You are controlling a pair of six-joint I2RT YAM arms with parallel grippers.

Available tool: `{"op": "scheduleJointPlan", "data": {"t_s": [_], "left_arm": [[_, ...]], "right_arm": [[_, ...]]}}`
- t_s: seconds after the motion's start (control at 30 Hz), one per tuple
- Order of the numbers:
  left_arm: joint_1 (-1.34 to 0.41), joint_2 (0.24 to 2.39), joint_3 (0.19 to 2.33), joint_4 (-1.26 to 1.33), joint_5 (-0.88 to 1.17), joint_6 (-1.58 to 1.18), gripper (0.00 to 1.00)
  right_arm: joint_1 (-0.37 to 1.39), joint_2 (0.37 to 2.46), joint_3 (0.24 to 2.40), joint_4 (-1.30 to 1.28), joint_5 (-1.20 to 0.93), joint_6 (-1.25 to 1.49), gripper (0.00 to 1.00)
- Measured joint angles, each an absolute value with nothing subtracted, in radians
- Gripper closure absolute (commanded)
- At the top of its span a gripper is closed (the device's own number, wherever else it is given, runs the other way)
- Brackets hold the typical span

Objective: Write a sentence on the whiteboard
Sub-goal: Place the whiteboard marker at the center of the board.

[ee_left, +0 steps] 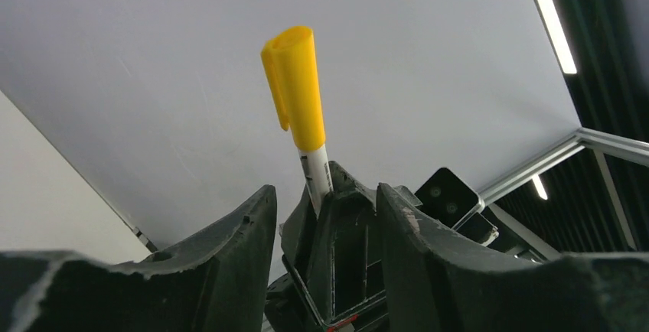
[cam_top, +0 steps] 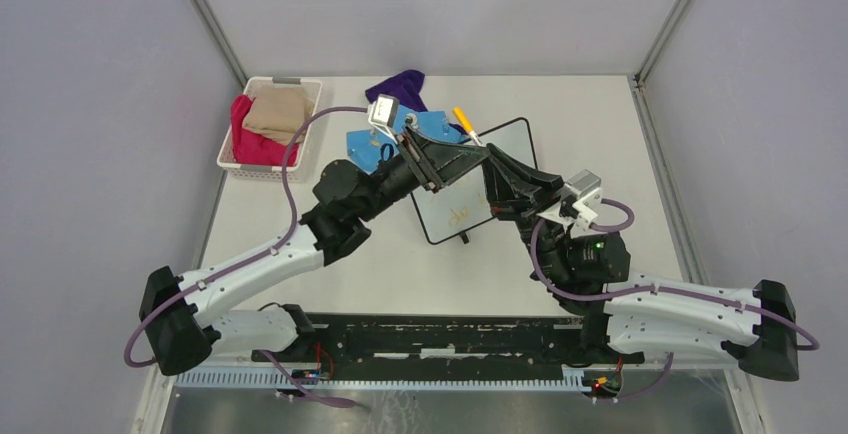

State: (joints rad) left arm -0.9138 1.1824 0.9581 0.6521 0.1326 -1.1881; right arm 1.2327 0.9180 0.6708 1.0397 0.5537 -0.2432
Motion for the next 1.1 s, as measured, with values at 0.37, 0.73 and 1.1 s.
{"op": "scheduleJointPlan", "data": {"t_s": [0.37,0.73,1.1], "left_arm": [[-0.854,1.112,0.948,0.586,0.142,-1.181,0.41],[-0.837,1.176,0.948,0.688,0.232,-1.201,0.47],[-0.837,1.184,0.948,0.691,0.246,-1.210,0.74]], "right_arm": [[1.233,0.891,0.665,1.007,0.545,-0.231,1.00],[1.233,0.891,0.652,1.003,0.538,-0.221,1.00],[1.233,0.891,0.650,1.001,0.527,-0.203,1.00]]}}
